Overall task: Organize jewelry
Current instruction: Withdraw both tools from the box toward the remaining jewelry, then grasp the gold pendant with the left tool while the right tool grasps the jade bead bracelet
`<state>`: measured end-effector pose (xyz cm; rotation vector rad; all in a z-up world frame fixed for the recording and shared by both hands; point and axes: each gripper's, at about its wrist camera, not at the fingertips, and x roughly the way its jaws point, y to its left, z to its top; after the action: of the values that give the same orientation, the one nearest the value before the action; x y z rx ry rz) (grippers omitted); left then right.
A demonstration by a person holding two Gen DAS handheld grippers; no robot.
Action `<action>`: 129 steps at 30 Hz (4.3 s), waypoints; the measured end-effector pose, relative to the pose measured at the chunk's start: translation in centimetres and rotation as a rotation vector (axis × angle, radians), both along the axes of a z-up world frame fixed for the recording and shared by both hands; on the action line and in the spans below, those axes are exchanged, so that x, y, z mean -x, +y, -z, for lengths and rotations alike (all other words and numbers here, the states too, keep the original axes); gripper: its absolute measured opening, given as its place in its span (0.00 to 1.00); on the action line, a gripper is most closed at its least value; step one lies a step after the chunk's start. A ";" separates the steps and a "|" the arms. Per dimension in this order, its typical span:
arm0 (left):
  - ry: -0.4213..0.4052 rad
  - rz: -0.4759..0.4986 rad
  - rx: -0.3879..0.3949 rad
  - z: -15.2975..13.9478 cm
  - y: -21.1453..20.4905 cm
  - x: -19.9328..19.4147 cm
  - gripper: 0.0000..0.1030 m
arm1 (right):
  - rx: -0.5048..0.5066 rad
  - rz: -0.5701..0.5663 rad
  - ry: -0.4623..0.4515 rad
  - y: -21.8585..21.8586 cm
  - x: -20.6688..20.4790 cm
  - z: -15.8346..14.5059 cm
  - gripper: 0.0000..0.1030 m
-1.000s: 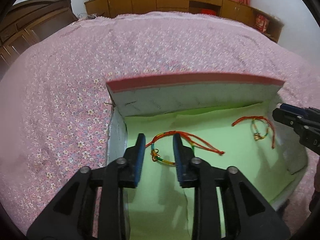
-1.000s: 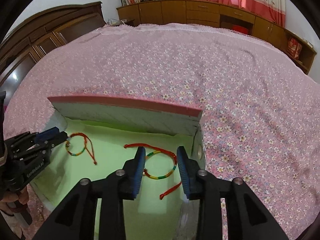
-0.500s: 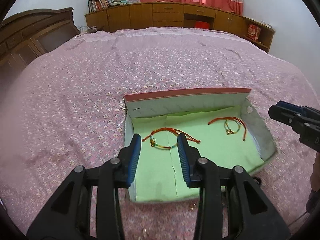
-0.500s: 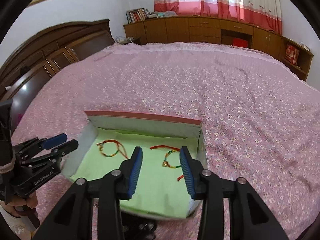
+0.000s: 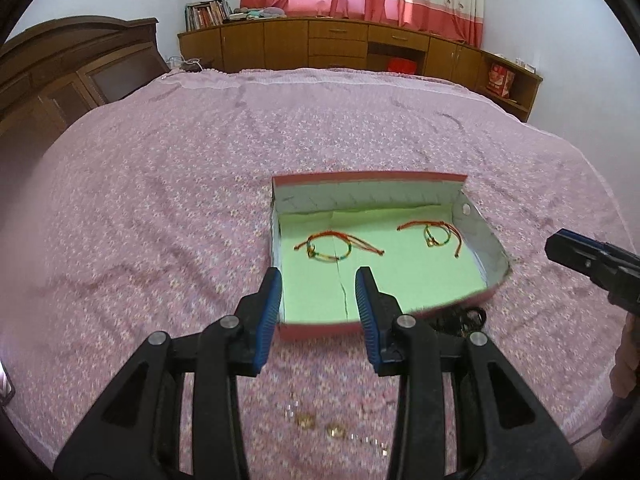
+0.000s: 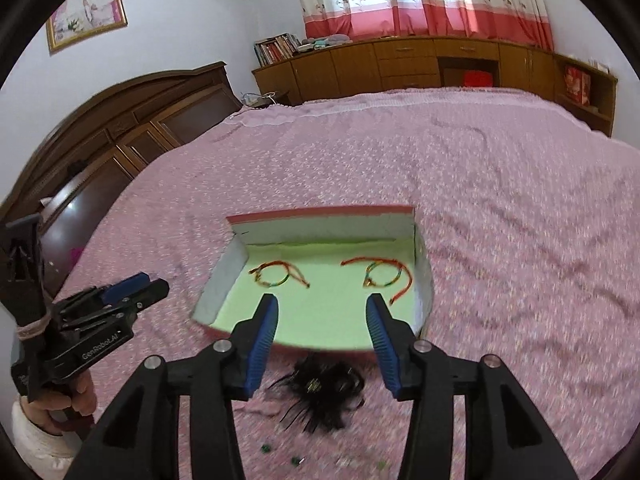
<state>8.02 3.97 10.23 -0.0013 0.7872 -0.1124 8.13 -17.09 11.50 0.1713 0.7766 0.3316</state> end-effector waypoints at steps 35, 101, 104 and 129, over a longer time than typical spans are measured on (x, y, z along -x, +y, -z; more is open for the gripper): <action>0.161 -0.012 0.022 7.5 1.7 6.1 0.37 | -0.011 0.063 0.224 -2.3 8.6 8.8 0.52; 0.084 -0.018 0.133 7.2 2.8 7.4 0.07 | -0.070 0.095 0.218 -2.3 9.6 13.8 0.24; 0.075 -0.012 0.126 6.8 2.6 7.5 0.07 | -0.060 0.096 0.214 -2.4 10.0 13.6 0.23; -0.022 0.036 0.121 2.3 1.1 4.8 0.07 | -0.035 0.075 0.027 -2.9 9.5 6.2 0.09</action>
<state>3.23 5.05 7.96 -0.1006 0.7572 -0.1941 -1.39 -19.98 5.33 0.2378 0.7892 0.2730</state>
